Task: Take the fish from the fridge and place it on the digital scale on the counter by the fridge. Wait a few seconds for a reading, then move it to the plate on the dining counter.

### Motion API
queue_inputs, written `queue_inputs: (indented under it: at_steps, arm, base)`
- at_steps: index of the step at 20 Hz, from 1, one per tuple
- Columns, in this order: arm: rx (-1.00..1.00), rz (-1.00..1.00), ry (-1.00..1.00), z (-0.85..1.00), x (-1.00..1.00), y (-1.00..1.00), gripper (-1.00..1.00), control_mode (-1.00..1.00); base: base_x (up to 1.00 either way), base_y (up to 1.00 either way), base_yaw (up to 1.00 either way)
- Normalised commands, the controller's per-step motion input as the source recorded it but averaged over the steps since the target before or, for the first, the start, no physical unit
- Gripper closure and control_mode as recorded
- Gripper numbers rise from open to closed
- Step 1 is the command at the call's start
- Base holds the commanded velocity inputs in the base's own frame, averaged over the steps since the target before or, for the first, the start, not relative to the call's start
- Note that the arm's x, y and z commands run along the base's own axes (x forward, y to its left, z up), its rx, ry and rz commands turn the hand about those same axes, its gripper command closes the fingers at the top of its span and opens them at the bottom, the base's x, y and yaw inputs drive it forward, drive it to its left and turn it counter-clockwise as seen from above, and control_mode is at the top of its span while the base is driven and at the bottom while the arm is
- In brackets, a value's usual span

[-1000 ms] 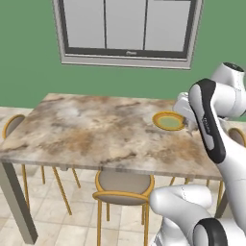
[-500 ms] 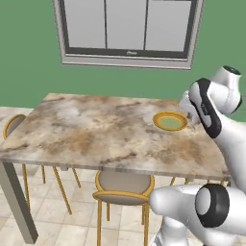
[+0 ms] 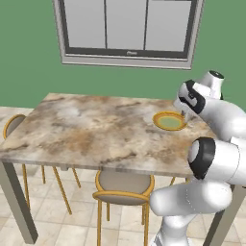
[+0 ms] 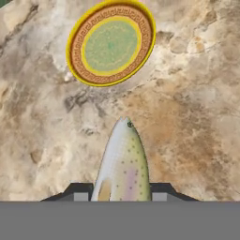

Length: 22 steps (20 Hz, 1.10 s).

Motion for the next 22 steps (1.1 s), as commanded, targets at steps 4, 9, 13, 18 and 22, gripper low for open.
queue_inputs:
  at_steps: [4, 9, 13, 18, 22]
  arm:
    - [-0.03, 0.0, 0.0, -0.44, 1.0, 0.0, 1.0, -1.0]
    - [-0.01, 0.0, 0.05, -0.51, 0.98, -0.03, 1.0, -1.0]
    - [0.0, 0.0, 0.09, -0.43, 0.76, -0.07, 1.0, -1.0]
    - [0.0, 0.0, 0.09, -0.3, 0.61, -0.11, 1.0, -1.0]
    - [0.0, 0.0, 0.09, -0.16, 0.6, -0.28, 1.0, -1.0]
  base:
    - [0.0, 0.0, 0.0]
    - [0.0, 0.0, 0.0]
    - [0.0, 0.0, 0.0]
    - [0.0, 0.0, 0.0]
    - [0.0, 0.0, 0.0]
